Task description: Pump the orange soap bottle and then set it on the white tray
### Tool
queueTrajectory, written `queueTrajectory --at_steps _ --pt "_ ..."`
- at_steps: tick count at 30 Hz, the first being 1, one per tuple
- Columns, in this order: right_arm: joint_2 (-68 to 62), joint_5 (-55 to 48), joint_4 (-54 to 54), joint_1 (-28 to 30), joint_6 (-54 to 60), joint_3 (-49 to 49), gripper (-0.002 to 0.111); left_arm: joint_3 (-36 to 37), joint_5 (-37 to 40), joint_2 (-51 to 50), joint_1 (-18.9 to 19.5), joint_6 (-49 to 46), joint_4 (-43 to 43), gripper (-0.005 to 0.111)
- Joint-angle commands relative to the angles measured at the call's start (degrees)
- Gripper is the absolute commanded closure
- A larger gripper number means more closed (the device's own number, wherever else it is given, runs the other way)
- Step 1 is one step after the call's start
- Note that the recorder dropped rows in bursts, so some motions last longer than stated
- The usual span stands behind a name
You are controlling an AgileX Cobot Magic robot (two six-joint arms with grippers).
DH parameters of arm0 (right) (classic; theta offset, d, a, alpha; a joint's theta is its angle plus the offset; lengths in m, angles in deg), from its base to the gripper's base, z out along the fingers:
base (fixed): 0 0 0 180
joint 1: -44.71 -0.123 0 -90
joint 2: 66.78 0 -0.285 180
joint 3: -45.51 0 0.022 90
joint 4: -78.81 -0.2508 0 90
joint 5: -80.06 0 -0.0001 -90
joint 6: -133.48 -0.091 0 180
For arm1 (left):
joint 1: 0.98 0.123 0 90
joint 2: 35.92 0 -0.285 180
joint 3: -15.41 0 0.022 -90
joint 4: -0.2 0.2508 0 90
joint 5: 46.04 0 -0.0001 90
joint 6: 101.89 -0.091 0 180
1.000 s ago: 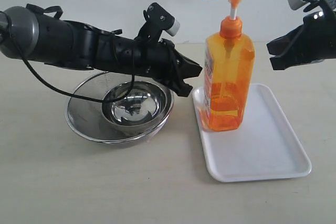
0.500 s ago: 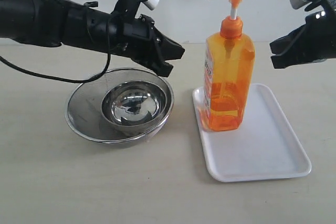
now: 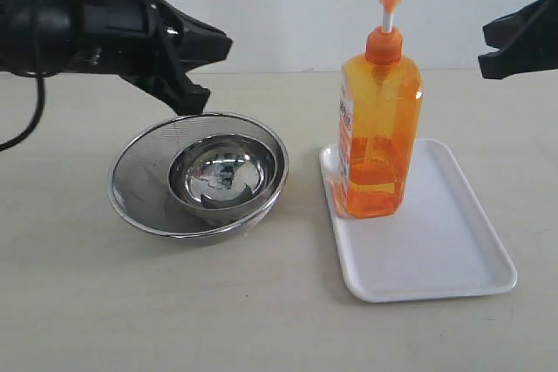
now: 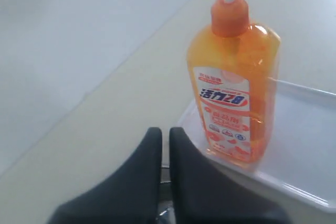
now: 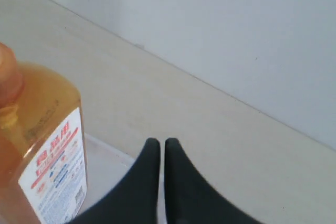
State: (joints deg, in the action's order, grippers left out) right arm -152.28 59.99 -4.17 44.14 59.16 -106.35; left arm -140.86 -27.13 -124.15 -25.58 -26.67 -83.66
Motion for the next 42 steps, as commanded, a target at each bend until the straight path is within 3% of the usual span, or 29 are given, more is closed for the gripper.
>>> queueTrajectory --at_steps 1,16,29,35,42 --pt "5.77 0.98 -0.37 0.00 -0.46 2.67 0.109 3.95 -4.64 8.81 0.04 0.24 -0.20 0.102" --pt "21.07 -1.73 -4.19 0.00 -3.70 10.94 0.109 20.01 -12.47 32.52 0.04 0.48 -8.84 0.102" --pt "35.62 -7.03 -6.82 0.00 -6.40 18.44 0.109 30.44 -14.01 52.79 0.04 2.42 -8.84 0.102" --pt "38.48 -10.33 -6.61 0.00 -10.81 18.44 0.109 33.25 -19.64 56.44 0.04 3.33 -8.96 0.102" --pt "38.47 -10.16 -6.61 0.00 -11.20 18.44 0.109 33.23 -20.19 56.44 0.04 4.98 -11.04 0.102"
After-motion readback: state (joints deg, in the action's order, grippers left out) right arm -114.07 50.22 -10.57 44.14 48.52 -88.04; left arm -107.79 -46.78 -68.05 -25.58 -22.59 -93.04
